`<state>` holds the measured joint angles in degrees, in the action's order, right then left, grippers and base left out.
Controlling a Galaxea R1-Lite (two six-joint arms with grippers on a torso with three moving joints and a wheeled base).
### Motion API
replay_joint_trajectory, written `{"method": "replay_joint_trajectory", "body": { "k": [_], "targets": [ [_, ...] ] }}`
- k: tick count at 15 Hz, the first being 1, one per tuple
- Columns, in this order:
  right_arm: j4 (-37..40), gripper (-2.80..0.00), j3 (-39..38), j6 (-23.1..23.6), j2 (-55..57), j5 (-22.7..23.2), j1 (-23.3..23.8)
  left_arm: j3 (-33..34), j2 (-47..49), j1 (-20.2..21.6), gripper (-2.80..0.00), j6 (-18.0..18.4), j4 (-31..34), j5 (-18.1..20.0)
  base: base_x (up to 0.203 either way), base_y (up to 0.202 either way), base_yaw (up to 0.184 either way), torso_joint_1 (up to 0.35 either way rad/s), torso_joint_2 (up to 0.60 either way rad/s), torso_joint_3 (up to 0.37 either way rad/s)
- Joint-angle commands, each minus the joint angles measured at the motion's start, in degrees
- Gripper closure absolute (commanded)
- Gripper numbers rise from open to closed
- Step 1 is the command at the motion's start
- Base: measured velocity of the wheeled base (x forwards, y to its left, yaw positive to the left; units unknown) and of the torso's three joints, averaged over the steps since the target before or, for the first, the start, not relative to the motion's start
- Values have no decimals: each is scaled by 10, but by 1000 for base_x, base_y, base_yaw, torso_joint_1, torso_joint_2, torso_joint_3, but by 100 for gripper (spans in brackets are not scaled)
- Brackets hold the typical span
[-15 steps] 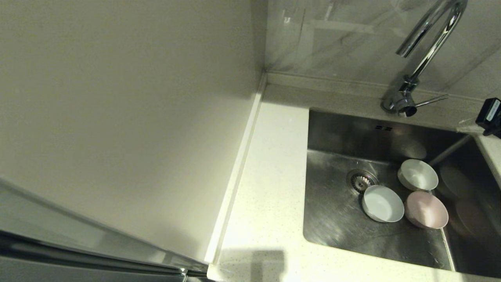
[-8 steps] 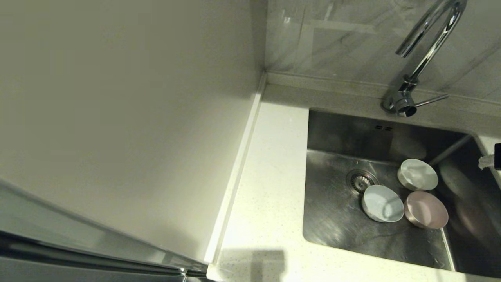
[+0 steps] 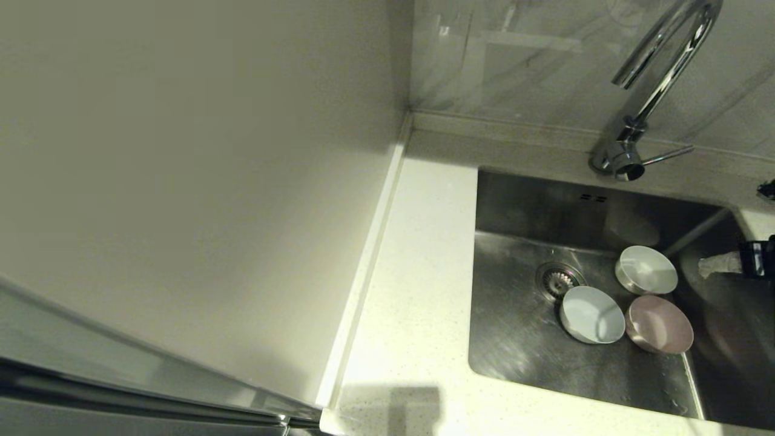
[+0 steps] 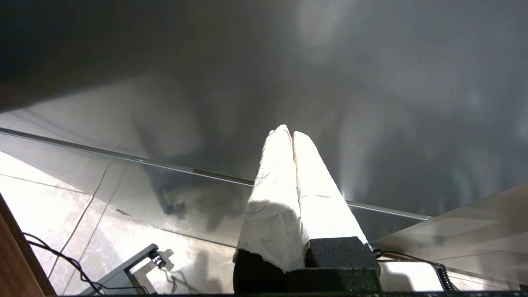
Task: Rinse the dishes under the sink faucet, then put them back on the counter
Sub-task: Put a bowl back to the table from the sink
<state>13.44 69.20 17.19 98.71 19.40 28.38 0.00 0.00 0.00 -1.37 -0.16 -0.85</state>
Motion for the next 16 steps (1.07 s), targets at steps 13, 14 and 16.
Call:
{"method": "replay_joint_trajectory", "body": {
  "k": [13, 14, 16],
  "targets": [
    [-309, -280, 3, 17, 257, -62, -72, 0, -2, 0, 0, 0, 0, 0, 0, 0, 0, 0, 0, 0],
    [-314, -280, 18, 17, 272, -74, -74, 0, -2, 0, 0, 0, 0, 0, 0, 0, 0, 0, 0, 0],
    [-314, -280, 41, 15, 293, -104, -81, 0, -2, 0, 0, 0, 0, 0, 0, 0, 0, 0, 0, 0]
  ]
}}
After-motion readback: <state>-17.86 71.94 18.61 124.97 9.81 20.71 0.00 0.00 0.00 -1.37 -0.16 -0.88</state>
